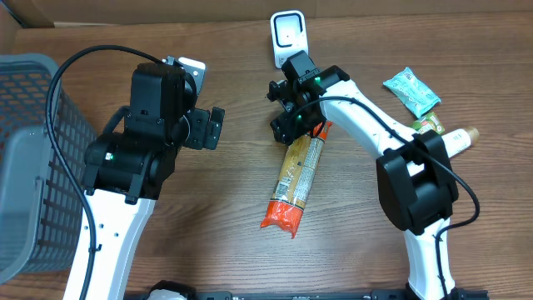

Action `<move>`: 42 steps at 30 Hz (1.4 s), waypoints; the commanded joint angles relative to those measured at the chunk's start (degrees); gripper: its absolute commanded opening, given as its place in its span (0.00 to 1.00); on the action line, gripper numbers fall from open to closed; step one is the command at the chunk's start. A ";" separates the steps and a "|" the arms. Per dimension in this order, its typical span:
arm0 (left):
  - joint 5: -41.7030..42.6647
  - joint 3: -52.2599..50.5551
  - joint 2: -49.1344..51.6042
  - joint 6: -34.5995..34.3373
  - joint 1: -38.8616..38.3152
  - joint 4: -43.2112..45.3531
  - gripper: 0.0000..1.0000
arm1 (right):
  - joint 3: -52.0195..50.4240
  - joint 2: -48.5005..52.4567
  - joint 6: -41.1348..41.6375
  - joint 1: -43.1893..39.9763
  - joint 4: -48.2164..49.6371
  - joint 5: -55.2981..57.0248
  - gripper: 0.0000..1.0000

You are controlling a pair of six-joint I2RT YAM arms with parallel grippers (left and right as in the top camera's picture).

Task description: Scan the item barcode

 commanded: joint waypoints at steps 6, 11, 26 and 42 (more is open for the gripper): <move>-0.59 0.46 0.15 0.90 -0.07 0.07 1.00 | -0.31 1.90 9.60 -3.98 -0.66 10.97 0.77; -0.59 0.46 0.15 0.90 -0.07 0.07 1.00 | -0.31 1.90 17.97 -7.30 -5.81 14.95 0.76; -0.59 0.46 0.15 0.90 -0.07 0.07 0.99 | -0.31 1.90 20.35 -8.17 -35.56 4.92 0.80; -0.59 0.46 0.15 0.90 -0.07 0.07 1.00 | 3.69 -3.30 15.61 2.10 -32.41 -3.34 0.80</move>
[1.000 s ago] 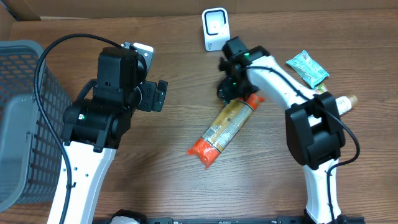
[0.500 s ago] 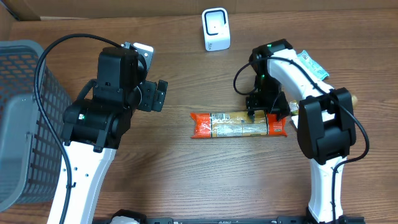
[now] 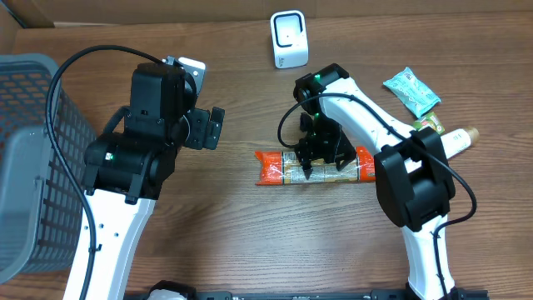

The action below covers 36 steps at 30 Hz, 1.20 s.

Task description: Scan the item barcode

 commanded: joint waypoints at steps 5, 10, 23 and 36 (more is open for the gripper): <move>-0.59 0.46 0.15 0.90 -0.07 0.04 1.00 | 0.33 -4.26 -1.73 5.70 4.35 -7.85 0.78; -0.59 0.46 0.17 0.90 -0.07 0.04 1.00 | -2.36 -4.26 -2.97 11.89 5.62 -7.82 0.75; -0.59 0.46 0.17 0.90 -0.07 0.04 1.00 | -4.09 -4.26 -2.73 15.87 11.23 -13.31 0.73; -0.59 0.46 0.17 0.90 -0.07 0.04 0.99 | -8.57 -4.26 -0.96 15.08 21.35 -11.80 0.73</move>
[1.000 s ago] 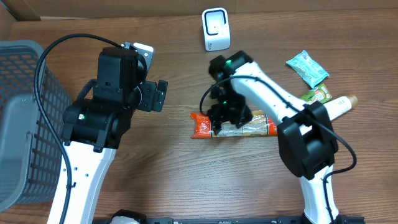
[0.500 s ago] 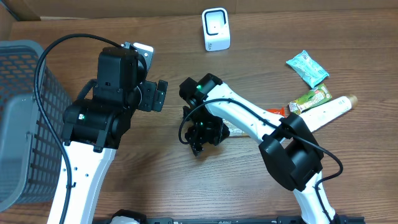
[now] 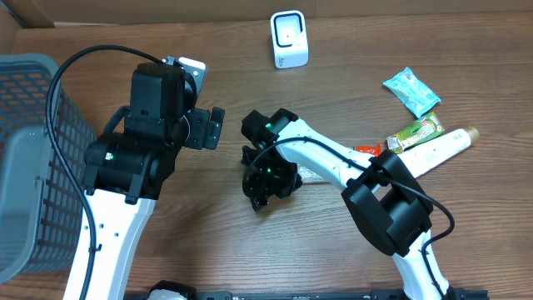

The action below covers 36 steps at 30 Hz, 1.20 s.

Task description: Scan the item barcode

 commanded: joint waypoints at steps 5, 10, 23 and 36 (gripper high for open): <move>-0.59 0.46 0.17 0.90 -0.07 0.04 1.00 | -0.13 -2.27 7.30 -4.24 5.40 4.81 0.75; -0.59 0.46 0.17 0.90 -0.07 0.04 1.00 | -0.13 -2.27 13.00 -11.21 8.20 6.58 0.76; -0.59 0.46 0.17 0.90 -0.07 0.04 1.00 | 6.62 -3.04 2.91 -25.46 7.32 -15.08 0.77; -0.59 0.46 0.17 0.90 -0.07 0.04 1.00 | 7.28 -6.97 -6.47 -35.04 -6.40 4.22 0.91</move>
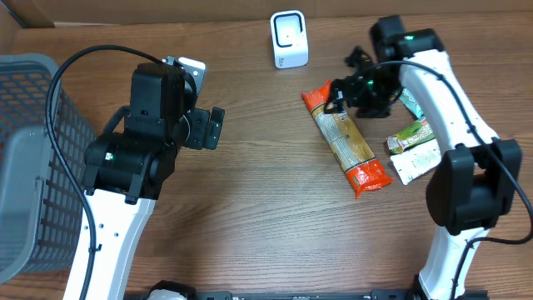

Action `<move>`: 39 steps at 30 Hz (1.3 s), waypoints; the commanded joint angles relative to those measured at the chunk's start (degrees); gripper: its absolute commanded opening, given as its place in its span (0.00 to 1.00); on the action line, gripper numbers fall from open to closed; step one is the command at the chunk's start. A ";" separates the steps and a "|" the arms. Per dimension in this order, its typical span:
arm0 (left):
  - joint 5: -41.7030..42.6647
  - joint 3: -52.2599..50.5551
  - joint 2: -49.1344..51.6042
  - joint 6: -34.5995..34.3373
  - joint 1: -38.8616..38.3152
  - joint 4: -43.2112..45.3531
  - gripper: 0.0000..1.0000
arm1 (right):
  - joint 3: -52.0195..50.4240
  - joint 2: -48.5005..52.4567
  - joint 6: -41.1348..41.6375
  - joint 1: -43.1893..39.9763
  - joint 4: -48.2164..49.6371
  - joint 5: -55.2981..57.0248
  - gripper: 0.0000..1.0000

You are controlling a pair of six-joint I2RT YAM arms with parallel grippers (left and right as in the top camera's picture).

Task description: Scan the item barcode

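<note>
A long snack packet [347, 143] with orange-red ends lies slanted on the table, its upper end pointing toward the white scanner [288, 39] at the back. My right gripper [340, 92] sits at the packet's upper part and looks shut on it; the arm hides the grip itself. My left gripper [215, 127] hovers left of centre, open and holding nothing, well away from the packet.
A grey basket [33, 158] fills the left edge. Right of the packet lie a teal pouch [414, 98], a green packet [414, 133] and a white tube [416, 162], partly under the right arm. A cardboard wall runs along the back.
My right gripper was left of centre with the packet mostly hidden under the arm. Now it is at the back right, and the packet lies slanted, right of and in front of the scanner. The left arm is unchanged.
First my right gripper held the packet's top end just in front of the scanner. Then the packet lay crosswise at mid-table under the gripper. Then the gripper was left of centre. Now it is back right with the packet near the scanner.
</note>
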 commanded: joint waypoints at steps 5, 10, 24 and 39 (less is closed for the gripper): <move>-0.57 0.46 0.17 0.90 -0.04 0.07 0.99 | -13.55 -0.39 -9.46 -1.25 4.33 4.98 0.93; -0.57 0.46 0.17 0.90 -0.04 0.07 1.00 | -21.73 -0.39 -9.79 -2.84 11.76 4.98 0.93; -0.57 0.46 0.17 0.90 -0.04 0.07 1.00 | -30.86 -0.39 -8.76 -2.93 17.92 3.41 0.72; -0.57 0.46 0.17 0.90 -0.04 0.07 1.00 | -24.70 -0.83 -4.07 -2.97 14.60 -2.80 0.04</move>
